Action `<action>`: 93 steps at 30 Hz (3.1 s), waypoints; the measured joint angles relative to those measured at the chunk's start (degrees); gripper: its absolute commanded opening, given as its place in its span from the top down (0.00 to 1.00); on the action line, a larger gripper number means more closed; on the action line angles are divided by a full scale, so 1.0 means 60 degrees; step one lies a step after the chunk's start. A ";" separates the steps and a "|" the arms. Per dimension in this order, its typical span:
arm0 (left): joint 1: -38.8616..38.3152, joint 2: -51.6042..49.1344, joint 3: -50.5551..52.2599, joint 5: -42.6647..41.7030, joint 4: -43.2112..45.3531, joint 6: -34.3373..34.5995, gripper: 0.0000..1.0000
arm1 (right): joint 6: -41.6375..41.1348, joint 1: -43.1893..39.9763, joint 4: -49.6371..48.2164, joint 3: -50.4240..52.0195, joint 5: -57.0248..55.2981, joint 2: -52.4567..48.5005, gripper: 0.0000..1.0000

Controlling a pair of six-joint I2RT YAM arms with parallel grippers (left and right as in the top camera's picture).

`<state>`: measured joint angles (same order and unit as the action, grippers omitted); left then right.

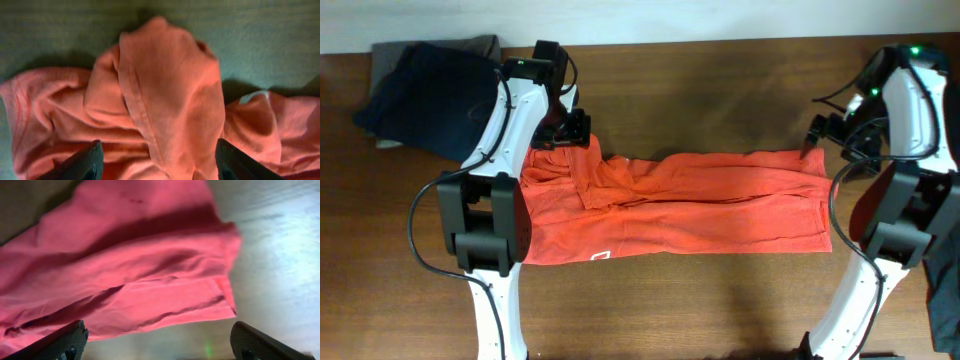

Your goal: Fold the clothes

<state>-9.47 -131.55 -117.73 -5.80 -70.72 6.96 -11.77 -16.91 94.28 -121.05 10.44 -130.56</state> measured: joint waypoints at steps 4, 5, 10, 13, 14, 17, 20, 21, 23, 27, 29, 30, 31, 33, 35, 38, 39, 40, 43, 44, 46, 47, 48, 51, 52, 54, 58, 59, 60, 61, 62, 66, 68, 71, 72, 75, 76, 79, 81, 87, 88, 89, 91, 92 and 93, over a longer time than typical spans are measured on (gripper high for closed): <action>0.0040 -0.0004 0.0000 -0.0011 0.0153 -0.0109 0.62 | 0.0044 0.0288 -0.0069 -0.0004 0.0040 0.0000 0.04; 0.0066 -0.0004 0.0000 -0.0029 0.0149 -0.0138 0.65 | 0.0047 0.0342 -0.0069 -0.0004 0.0040 0.0000 0.05; 0.0186 -0.0229 -0.0015 -0.0193 0.0004 -0.0160 0.64 | 0.0076 0.0390 -0.0069 -0.0004 0.0040 0.0000 0.04; 0.0240 -0.0659 -0.0025 -0.0222 0.0007 -0.0160 0.64 | 0.0073 0.0390 -0.0062 -0.0004 0.0040 0.0000 0.04; 0.0259 -0.0820 -0.0025 -0.0229 0.0007 -0.0160 0.64 | 0.0076 0.0390 -0.0058 -0.0004 0.0040 0.0000 0.04; 0.0331 -0.1133 -0.0025 -0.0353 0.0022 -0.0160 0.64 | 0.0076 0.0390 -0.0058 -0.0004 0.0040 0.0000 0.05; 0.0466 -0.1268 -0.0025 -0.0663 0.0076 -0.0168 0.64 | 0.0076 0.0390 -0.0062 -0.0004 0.0040 0.0000 0.05; 0.0528 -0.1275 -0.0025 -0.0812 0.0106 -0.0204 0.64 | 0.0073 0.0390 -0.0062 -0.0004 0.0040 0.0000 0.05; 0.0616 -0.1275 -0.0025 -0.1096 0.0208 -0.0280 0.65 | 0.0073 0.0390 -0.0062 -0.0004 0.0040 0.0000 0.05; 0.0714 -0.1275 -0.0025 -0.1428 0.0266 -0.0364 0.79 | 0.0073 0.0390 -0.0062 -0.0004 0.0040 0.0000 0.05; 0.0718 -0.1275 -0.0025 -0.1504 0.0266 -0.0448 0.81 | 0.0073 0.0390 -0.0062 -0.0004 0.0040 0.0000 0.05; 0.0718 -0.1275 -0.0025 -0.1537 0.0266 -0.0448 0.82 | 0.0073 0.0390 -0.0062 -0.0004 0.0040 0.0000 0.05; 0.0718 -0.1275 -0.0025 -0.1548 0.0266 -0.0452 0.83 | 0.0076 0.0390 -0.0062 -0.0004 0.0040 0.0000 0.05; 0.0710 -0.1275 -0.0025 -0.1581 0.0266 -0.0459 0.87 | 0.0076 0.0390 -0.0062 -0.0004 0.0040 0.0000 0.05; 0.0710 -0.1275 -0.0025 -0.1617 0.0262 -0.0488 0.94 | 0.0076 0.0390 -0.0062 -0.0004 0.0040 0.0000 0.05; 0.0710 -0.1275 -0.0025 -0.1668 0.0266 -0.0517 0.99 | 0.0076 0.0390 -0.0062 -0.0004 0.0040 0.0000 0.05; 0.0710 -0.1275 -0.0025 -0.1679 0.0266 -0.0503 0.99 | 0.0073 0.0390 -0.0062 -0.0004 0.0040 0.0000 0.05; 0.0710 -0.1275 -0.0025 -0.1687 0.0266 -0.0506 0.99 | 0.0080 0.0390 -0.0062 -0.0004 0.0040 0.0000 0.05; 0.0710 -0.1275 -0.0025 -0.1687 0.0244 -0.0503 0.99 | 0.0073 0.0390 -0.0066 -0.0004 0.0040 0.0000 0.06; 0.0710 -0.1275 -0.0025 -0.1687 0.0208 -0.0503 0.99 | 0.0073 0.0390 -0.0069 -0.0004 0.0040 0.0000 0.06; 0.0710 -0.1275 -0.0073 -0.1687 0.0007 -0.0506 0.99 | 0.0066 0.0390 -0.0069 -0.0004 0.0040 0.0000 0.06; 0.0710 -0.1275 -0.0127 -0.1683 -0.0091 -0.0506 0.99 | 0.0062 0.0390 -0.0069 -0.0004 0.0040 0.0000 0.06; 0.0710 -0.1275 -0.0211 -0.1683 -0.0186 -0.0506 0.99 | 0.0051 0.0390 -0.0073 -0.0004 0.0040 0.0000 0.06; 0.0710 -0.1246 -0.0510 -0.1588 -0.0550 -0.0452 0.99 | 0.0022 0.0390 -0.0084 -0.0004 0.0040 0.0113 0.05; 0.0710 -0.1184 -0.0568 -0.1483 -0.0645 -0.0401 0.99 | 0.0011 0.0390 -0.0076 -0.0004 0.0040 0.0193 0.05; 0.0710 -0.0976 -0.0641 -0.1264 -0.0841 -0.0284 0.99 | -0.0004 0.0390 -0.0018 -0.0004 0.0040 0.0426 0.05; 0.0710 -0.0335 -0.0721 -0.0576 -0.1519 0.0117 0.99 | -0.0011 0.0401 0.0361 -0.0007 0.0040 0.1129 0.05; 0.0710 -0.0168 -0.0736 -0.0375 -0.1712 0.0270 0.99 | -0.0011 0.0401 0.0408 -0.0007 0.0040 0.1239 0.05; 0.0710 -0.0004 -0.0754 -0.0222 -0.1898 0.0386 0.99 | -0.0007 0.0408 0.0452 -0.0033 0.0040 0.1337 0.05; 0.0710 0.0109 -0.0787 -0.0120 -0.2058 0.0466 0.99 | -0.0011 0.0415 0.0466 -0.0047 0.0040 0.1388 0.05; 0.0710 0.0222 -0.0809 -0.0022 -0.2233 0.0539 0.99 | -0.0007 0.0441 0.0466 -0.0069 0.0040 0.1410 0.05; 0.0710 0.0372 -0.0812 0.0186 -0.3005 0.0721 0.99 | -0.0015 0.0634 0.0470 -0.0069 0.0040 0.1410 0.05; 0.0710 0.0372 -0.0812 0.0262 -0.3384 0.0841 0.99 | -0.0015 0.0812 0.0470 -0.0069 0.0040 0.1410 0.05; 0.0710 0.0372 -0.0816 0.0306 -0.3898 0.1027 0.99 | -0.0011 0.1129 0.0470 -0.0069 0.0040 0.1410 0.05; 0.0710 0.0372 -0.0816 0.0321 -0.4080 0.1071 0.99 | -0.0011 0.1228 0.0470 -0.0069 0.0040 0.1410 0.05; 0.0710 0.0375 -0.0816 0.0455 -0.4302 0.1246 0.99 | -0.0007 0.1563 0.0470 -0.0069 0.0040 0.1410 0.05; 0.0710 0.0375 -0.0816 0.0484 -0.4299 0.1275 0.99 | -0.0015 0.1665 0.0466 -0.0069 0.0040 0.1410 0.05; 0.0710 0.0375 -0.0816 0.0532 -0.4299 0.1319 0.99 | -0.0011 0.1989 0.0470 -0.0069 0.0040 0.1410 0.05; 0.0710 0.0390 -0.0812 0.0550 -0.4299 0.1351 0.99 | -0.0007 0.2153 0.0470 -0.0069 0.0040 0.1410 0.05; 0.0710 0.0809 -0.0397 0.0619 -0.4291 0.1479 0.99 | -0.0011 0.2514 0.0470 -0.0069 0.0040 0.1410 0.05; 0.0710 0.0954 -0.0270 0.0692 -0.4291 0.1515 0.99 | -0.0011 0.2546 0.0466 -0.0069 0.0040 0.1410 0.05; 0.0710 0.1144 -0.0109 0.0776 -0.4295 0.1545 0.99 | -0.0011 0.2583 0.0470 -0.0069 0.0040 0.1413 0.05; 0.0710 0.1523 0.0142 0.0911 -0.4299 0.1585 0.99 | -0.0011 0.2626 0.0470 -0.0069 0.0040 0.1413 0.05; 0.0710 0.1698 0.0229 0.0965 -0.4302 0.1599 0.99 | -0.0011 0.2634 0.0470 -0.0069 0.0040 0.1413 0.05; 0.0710 0.1840 0.0302 0.1016 -0.4309 0.1603 0.99 | -0.0011 0.2637 0.0470 -0.0069 0.0040 0.1413 0.05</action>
<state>-5.21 -120.51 -115.92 0.30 -96.57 16.58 -11.84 -1.08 97.10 -121.47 10.68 -122.08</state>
